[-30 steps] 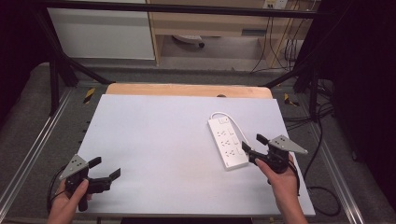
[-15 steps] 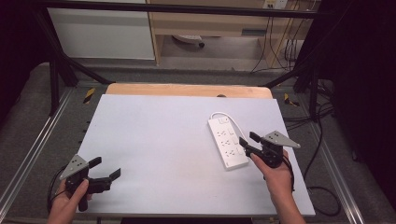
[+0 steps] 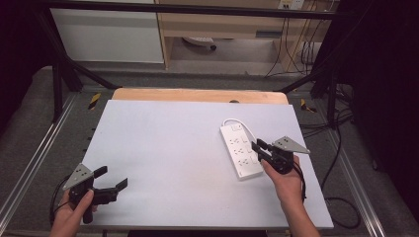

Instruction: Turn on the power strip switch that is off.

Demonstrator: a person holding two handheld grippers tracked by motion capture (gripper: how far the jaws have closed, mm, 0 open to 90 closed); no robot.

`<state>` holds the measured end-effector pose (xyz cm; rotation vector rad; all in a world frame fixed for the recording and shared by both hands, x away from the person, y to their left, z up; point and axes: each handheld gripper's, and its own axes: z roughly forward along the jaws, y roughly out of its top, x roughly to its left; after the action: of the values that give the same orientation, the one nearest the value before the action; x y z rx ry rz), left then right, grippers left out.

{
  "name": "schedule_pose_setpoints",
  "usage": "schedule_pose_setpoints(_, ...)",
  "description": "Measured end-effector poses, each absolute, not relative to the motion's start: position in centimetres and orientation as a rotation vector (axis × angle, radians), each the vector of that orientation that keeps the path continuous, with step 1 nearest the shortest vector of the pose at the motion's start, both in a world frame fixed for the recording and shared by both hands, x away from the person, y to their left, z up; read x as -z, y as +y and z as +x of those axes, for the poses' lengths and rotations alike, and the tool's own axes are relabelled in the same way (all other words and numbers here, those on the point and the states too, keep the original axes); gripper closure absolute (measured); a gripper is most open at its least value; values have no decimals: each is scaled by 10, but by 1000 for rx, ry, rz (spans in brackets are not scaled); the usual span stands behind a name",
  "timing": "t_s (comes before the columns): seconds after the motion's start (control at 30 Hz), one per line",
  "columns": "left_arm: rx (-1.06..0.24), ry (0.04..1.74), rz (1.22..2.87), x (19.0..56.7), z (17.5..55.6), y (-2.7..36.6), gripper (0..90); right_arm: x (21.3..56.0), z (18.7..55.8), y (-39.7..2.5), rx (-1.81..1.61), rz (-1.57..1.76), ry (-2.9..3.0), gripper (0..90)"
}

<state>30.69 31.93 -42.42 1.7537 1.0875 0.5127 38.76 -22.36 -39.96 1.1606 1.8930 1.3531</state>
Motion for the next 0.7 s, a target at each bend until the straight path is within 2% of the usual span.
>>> schedule_pose_setpoints(0.23,-512,1088,1753,424,307,319,63,407,389,-222,-1349,1163,1893,813)
schedule_pose_setpoints(0.7,-516,1085,1756,424,307,319,63,422,389,-223,-1341,1173,1903,894)
